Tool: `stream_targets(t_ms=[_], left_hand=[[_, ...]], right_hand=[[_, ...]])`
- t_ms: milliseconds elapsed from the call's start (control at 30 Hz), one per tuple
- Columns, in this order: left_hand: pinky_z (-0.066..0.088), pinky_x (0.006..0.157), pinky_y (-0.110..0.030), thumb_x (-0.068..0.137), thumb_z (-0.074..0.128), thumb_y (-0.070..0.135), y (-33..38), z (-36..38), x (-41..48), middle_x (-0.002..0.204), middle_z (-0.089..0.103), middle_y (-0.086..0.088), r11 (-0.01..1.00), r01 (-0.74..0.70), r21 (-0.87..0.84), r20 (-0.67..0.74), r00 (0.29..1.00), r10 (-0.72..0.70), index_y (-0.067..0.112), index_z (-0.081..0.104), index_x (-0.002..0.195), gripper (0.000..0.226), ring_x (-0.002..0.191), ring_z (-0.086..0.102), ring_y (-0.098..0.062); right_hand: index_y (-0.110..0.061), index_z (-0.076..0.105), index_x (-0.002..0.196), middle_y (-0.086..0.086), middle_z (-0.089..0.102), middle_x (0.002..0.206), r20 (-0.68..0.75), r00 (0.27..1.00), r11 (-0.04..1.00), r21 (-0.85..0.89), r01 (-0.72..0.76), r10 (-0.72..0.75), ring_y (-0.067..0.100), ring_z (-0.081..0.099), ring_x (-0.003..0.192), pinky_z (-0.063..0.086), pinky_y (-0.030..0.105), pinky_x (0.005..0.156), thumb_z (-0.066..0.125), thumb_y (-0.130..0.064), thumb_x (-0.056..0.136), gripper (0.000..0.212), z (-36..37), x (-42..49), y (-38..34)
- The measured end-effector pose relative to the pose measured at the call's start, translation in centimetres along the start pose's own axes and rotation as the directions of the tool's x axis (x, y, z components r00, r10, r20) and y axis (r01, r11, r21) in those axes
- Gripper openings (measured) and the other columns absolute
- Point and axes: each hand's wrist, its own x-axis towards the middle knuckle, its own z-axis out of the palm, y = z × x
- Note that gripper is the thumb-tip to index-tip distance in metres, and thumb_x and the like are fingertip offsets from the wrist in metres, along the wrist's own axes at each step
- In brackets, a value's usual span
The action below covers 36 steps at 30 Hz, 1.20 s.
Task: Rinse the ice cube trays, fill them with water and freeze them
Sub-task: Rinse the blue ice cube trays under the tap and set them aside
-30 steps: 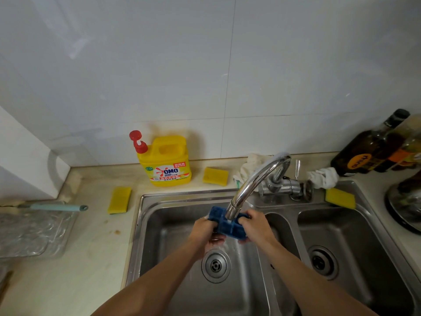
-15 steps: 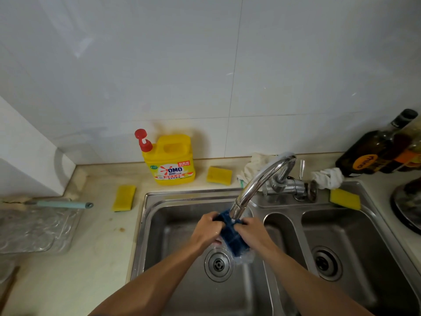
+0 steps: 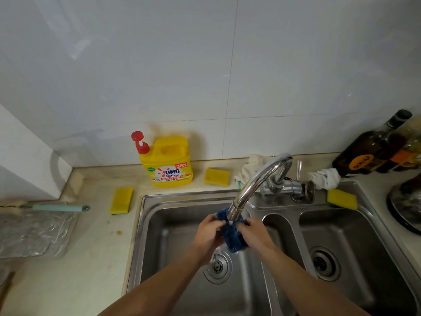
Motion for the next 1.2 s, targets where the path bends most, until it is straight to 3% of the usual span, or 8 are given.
stream_targets(t_ms=[67,233,400,500,667,833,1000,1200], left_hand=[[0.059,0.080,-0.037,0.092,0.051,-0.004,-0.5,-0.2,-0.2,0.112,0.067,-0.023,0.999,-0.014,0.052,0.025,1.000,0.013,0.001,0.060,0.119,0.029,0.102,0.068,-0.036],[0.054,0.067,-0.025,0.089,0.052,-0.003,-0.2,0.4,-0.1,0.093,0.073,-0.007,0.931,-0.049,0.362,-0.019,0.998,0.060,0.013,0.066,0.105,0.027,0.083,0.069,-0.018],[0.057,0.088,-0.042,0.092,0.051,0.003,0.1,0.0,0.4,0.100,0.071,-0.012,0.835,-0.051,0.548,-0.051,0.994,0.094,0.011,0.063,0.106,0.020,0.095,0.069,-0.026],[0.056,0.083,-0.038,0.093,0.047,0.001,0.3,-0.6,0.2,0.100,0.072,-0.013,0.808,-0.075,0.585,0.009,0.996,0.086,0.010,0.063,0.106,0.022,0.091,0.069,-0.025],[0.056,0.084,-0.034,0.083,0.056,0.017,1.0,-0.8,-0.1,0.095,0.075,-0.004,0.732,-0.158,0.663,0.156,0.985,0.072,0.017,0.070,0.102,0.023,0.093,0.071,-0.020],[0.054,0.073,-0.028,0.093,0.058,0.007,0.9,-1.2,0.5,0.100,0.073,-0.007,0.836,-0.095,0.540,0.076,0.995,0.064,0.014,0.067,0.107,0.018,0.092,0.069,-0.019],[0.062,0.069,-0.037,0.100,0.060,0.023,0.7,-2.1,0.2,0.104,0.075,-0.014,0.936,-0.025,0.350,0.086,0.996,-0.005,0.016,0.066,0.117,0.019,0.090,0.074,-0.030],[0.059,0.064,-0.038,0.096,0.049,0.009,0.7,-1.8,0.4,0.100,0.073,-0.021,0.961,0.038,0.274,-0.045,0.999,-0.026,0.011,0.063,0.113,0.022,0.078,0.073,-0.034]], right_hand=[[-0.002,0.066,0.088,0.016,0.071,0.091,0.004,1.000,0.999,0.041,-0.007,0.007,0.024,0.069,0.079,0.053,0.028,0.057,0.066,-0.020,0.094,0.018,-0.2,-0.3,0.0],[-0.017,0.060,0.075,0.002,0.067,0.075,0.017,0.995,0.978,-0.183,0.105,-0.103,0.014,0.063,0.070,0.051,0.030,0.066,0.064,-0.028,0.094,0.022,0.5,-0.5,-0.2],[-0.025,0.057,0.107,-0.005,0.068,0.101,0.051,0.985,0.978,-0.117,0.172,-0.167,0.013,0.068,0.093,0.060,0.039,0.085,0.066,-0.031,0.091,0.020,0.5,-0.9,-0.4],[-0.018,0.059,0.117,0.005,0.069,0.105,0.097,0.991,0.994,0.062,0.087,-0.093,0.020,0.073,0.089,0.065,0.042,0.073,0.064,-0.016,0.090,0.028,-0.2,-0.8,-1.2],[-0.008,0.068,0.106,0.019,0.072,0.100,0.127,0.989,0.996,-0.013,0.083,-0.080,0.037,0.074,0.086,0.063,0.054,0.075,0.055,0.000,0.089,0.023,-0.7,-0.8,-2.0],[0.002,0.066,0.106,0.026,0.071,0.097,0.140,0.990,0.979,0.198,-0.045,0.017,0.037,0.074,0.076,0.064,0.043,0.062,0.055,0.007,0.093,0.018,-0.9,-0.3,-1.5],[0.004,0.065,0.110,0.026,0.072,0.104,0.108,0.985,0.836,0.522,-0.169,0.132,0.035,0.073,0.086,0.059,0.036,0.059,0.051,0.008,0.097,0.020,-0.4,0.1,-0.5],[-0.014,0.062,0.117,0.023,0.071,0.103,0.170,0.985,0.932,0.358,-0.062,0.000,0.029,0.068,0.072,0.058,0.035,0.065,0.054,0.004,0.094,0.030,-0.8,-0.8,-0.1]])
